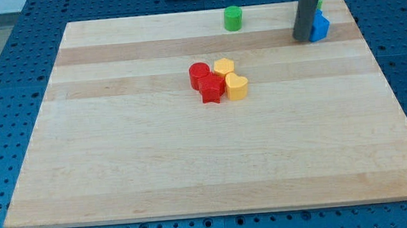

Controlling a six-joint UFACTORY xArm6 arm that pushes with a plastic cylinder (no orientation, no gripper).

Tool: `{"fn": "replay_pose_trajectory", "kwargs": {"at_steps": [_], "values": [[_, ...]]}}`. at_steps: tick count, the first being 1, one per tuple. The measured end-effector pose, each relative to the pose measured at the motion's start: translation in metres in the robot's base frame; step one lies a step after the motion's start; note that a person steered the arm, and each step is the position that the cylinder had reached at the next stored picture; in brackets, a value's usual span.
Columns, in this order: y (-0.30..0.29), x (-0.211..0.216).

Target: Move the green circle to the left side of the green star

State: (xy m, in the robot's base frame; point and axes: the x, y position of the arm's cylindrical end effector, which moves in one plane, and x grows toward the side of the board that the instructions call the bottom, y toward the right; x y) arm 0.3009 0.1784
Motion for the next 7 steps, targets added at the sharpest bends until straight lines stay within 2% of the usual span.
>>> {"fn": "replay_pose_trajectory", "kwargs": {"at_steps": [1, 2, 3, 4, 5, 7], "values": [[-0.049, 0.015], [-0.109, 0.000], [-0.162, -0.034], [-0.200, -0.055], [-0.189, -0.069], [-0.130, -0.069]]}}
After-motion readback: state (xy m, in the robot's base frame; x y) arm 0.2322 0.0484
